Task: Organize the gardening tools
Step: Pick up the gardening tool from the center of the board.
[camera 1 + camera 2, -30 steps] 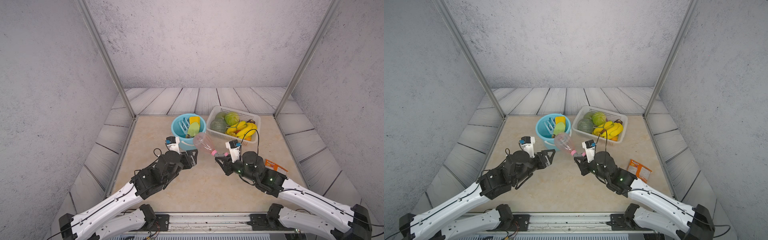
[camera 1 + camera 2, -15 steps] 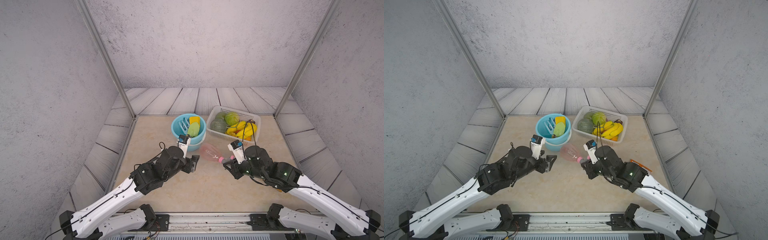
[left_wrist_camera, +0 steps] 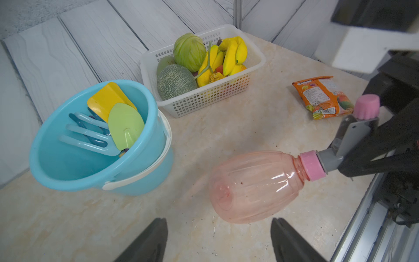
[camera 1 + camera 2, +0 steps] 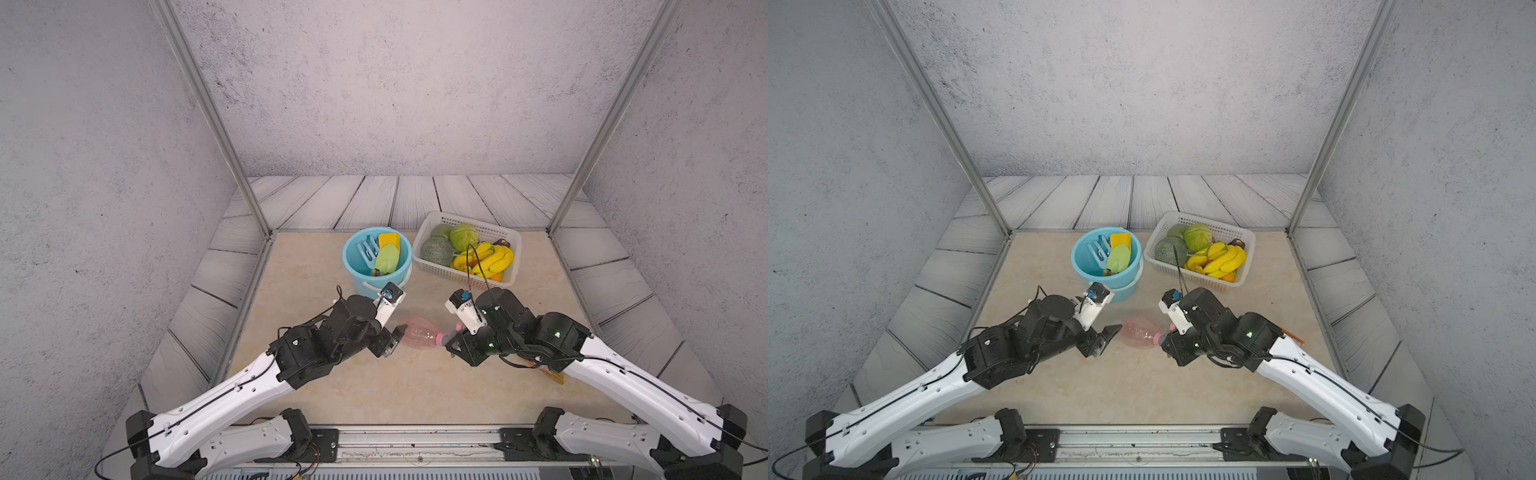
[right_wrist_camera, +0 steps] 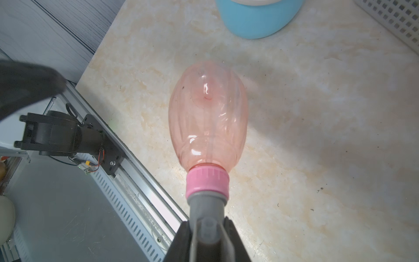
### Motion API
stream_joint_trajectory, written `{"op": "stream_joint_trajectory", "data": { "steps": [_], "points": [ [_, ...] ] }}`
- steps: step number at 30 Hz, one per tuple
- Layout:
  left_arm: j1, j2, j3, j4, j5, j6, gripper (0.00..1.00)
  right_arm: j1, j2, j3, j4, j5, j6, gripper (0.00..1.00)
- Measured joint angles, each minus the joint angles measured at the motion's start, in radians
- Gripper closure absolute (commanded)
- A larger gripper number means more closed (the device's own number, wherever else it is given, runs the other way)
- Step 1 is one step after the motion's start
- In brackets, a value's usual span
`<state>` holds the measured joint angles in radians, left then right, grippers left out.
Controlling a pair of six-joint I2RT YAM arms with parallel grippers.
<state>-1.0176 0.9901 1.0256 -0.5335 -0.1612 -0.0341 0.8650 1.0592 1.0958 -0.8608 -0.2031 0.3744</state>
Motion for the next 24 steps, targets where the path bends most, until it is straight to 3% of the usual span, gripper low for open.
{"op": "stream_joint_trajectory", "data": {
  "steps": [13,24],
  "points": [
    [-0.148,0.123,-0.002,0.069,-0.035,0.257,0.17,-0.005,0.063,0.060,-0.047,-0.127,-0.028,1.00],
    [-0.203,0.144,-0.061,0.135,-0.083,0.342,0.15,-0.010,0.095,0.064,-0.059,-0.188,-0.028,1.00]
  ]
}}
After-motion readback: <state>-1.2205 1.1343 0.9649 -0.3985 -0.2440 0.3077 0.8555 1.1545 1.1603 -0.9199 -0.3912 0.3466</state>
